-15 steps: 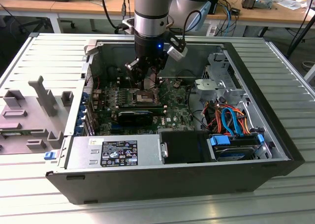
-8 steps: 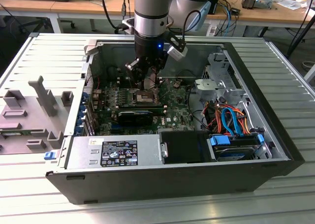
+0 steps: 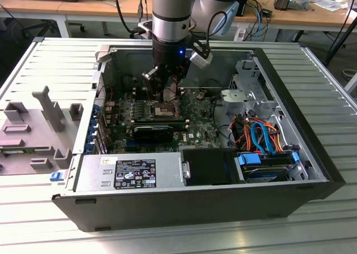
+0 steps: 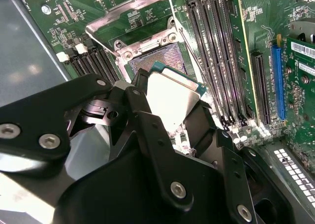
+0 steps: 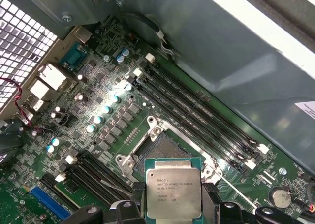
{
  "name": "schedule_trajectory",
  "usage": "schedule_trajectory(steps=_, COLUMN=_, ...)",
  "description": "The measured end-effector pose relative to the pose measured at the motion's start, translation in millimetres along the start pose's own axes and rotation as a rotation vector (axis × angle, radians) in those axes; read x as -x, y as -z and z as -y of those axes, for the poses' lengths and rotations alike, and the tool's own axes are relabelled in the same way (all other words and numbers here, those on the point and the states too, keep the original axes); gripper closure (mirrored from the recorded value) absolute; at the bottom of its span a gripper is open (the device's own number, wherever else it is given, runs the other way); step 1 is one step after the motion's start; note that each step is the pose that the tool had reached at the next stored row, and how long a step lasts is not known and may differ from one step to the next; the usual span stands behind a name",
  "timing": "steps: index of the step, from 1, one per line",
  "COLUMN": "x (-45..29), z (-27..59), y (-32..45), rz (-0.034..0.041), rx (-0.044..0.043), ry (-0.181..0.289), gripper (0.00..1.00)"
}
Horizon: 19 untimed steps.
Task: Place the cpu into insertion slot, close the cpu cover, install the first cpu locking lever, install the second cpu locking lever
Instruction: 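Place the cpu into insertion slot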
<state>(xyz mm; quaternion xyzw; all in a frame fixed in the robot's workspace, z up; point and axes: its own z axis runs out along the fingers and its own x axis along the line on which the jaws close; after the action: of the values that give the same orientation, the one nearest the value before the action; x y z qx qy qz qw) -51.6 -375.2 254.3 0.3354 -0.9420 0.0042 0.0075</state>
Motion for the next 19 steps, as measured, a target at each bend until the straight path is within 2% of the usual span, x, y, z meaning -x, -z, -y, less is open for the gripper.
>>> schedule_trajectory(steps=19, x=0.0, z=0.0, y=0.0, rz=0.0001, rx=-0.0005, ry=0.029, gripper=0.46)
